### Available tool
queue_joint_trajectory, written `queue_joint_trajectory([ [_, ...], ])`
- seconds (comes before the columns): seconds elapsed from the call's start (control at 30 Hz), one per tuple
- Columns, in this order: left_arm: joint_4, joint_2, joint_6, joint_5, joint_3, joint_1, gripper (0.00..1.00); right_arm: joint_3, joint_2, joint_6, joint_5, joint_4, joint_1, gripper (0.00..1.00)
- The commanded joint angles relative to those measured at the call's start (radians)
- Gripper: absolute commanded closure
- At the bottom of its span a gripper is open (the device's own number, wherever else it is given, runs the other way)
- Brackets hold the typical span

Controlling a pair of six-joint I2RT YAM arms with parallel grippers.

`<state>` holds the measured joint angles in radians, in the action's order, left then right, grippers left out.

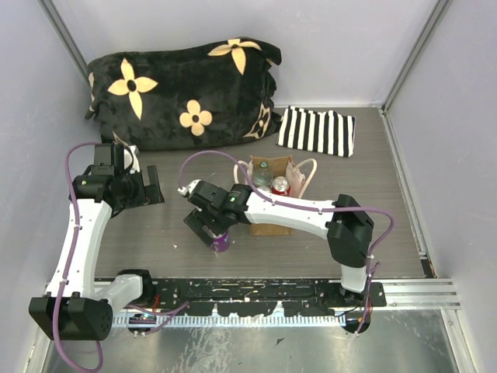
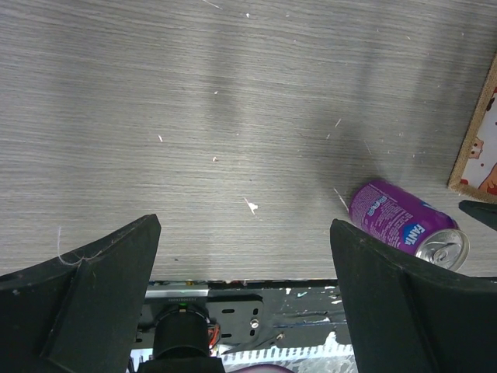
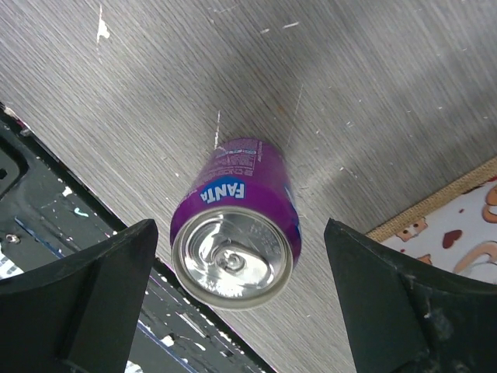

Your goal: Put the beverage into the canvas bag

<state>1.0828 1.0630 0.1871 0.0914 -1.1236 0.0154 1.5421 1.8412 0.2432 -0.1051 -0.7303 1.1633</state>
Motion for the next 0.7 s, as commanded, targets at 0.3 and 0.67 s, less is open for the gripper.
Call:
queue_joint_trajectory([
  [0.3, -0.008, 0.0, -0.005, 0.03, 0.004, -0.006, 0.02, 0.046, 0.055, 0.034, 0.022, -0.04, 0.007, 0.43],
  [0.67, -0.01, 0.002, -0.003, 0.037, 0.002, -0.006, 0.02, 0.344, 0.04, 0.024, -0.052, -0.139, 0.007, 0.91],
])
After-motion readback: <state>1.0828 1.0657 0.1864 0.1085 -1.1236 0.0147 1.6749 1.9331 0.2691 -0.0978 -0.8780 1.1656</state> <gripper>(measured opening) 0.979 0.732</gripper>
